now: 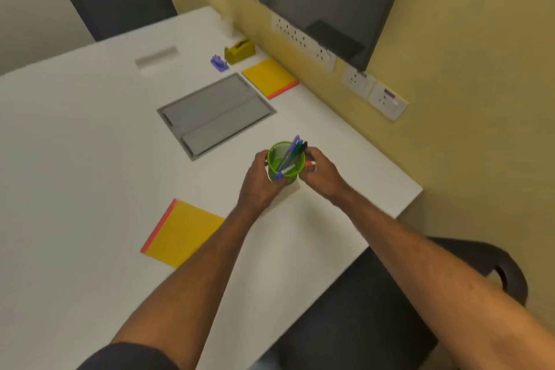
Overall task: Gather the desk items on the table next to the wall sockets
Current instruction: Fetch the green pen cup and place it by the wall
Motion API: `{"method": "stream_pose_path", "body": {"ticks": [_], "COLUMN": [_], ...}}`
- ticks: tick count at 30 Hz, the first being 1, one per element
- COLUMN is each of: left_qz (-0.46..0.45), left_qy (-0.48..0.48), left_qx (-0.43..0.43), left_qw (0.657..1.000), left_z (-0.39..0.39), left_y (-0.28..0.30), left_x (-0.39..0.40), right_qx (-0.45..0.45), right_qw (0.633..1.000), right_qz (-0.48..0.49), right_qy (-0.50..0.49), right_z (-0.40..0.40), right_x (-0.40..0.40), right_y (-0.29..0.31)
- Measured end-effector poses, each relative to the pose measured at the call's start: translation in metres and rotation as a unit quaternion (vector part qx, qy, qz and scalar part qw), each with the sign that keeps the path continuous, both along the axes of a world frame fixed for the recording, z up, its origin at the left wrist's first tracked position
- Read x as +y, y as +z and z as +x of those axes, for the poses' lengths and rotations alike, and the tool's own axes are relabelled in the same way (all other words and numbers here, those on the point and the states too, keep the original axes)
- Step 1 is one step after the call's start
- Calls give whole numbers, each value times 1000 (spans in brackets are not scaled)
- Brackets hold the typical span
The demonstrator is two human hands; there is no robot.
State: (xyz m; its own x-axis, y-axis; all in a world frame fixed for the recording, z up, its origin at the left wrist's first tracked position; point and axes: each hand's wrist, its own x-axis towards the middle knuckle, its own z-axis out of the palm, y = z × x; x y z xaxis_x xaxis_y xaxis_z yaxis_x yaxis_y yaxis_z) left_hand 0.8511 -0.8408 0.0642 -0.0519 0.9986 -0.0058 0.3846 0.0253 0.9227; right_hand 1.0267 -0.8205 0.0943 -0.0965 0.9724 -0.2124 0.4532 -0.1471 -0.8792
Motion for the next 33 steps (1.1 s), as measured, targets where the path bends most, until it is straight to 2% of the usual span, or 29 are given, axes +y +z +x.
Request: {"method": "stream_pose_path", "body": {"ticks": [15, 33], "left_qz": [-30, 18], "left_qy": [-60, -27], "left_qx": [-43, -60], "left_qw": [997, 998], "left_z": [-9, 25], "left_y": [-46, -140], "left_x": [152, 341], "right_qx": [55, 69], "right_qw": [995, 988], "right_qz": [-28, -28], "right_qy": [-78, -136], "right_z": [-18, -5], "right_x": [125, 312], "right_y": [-35, -126]}}
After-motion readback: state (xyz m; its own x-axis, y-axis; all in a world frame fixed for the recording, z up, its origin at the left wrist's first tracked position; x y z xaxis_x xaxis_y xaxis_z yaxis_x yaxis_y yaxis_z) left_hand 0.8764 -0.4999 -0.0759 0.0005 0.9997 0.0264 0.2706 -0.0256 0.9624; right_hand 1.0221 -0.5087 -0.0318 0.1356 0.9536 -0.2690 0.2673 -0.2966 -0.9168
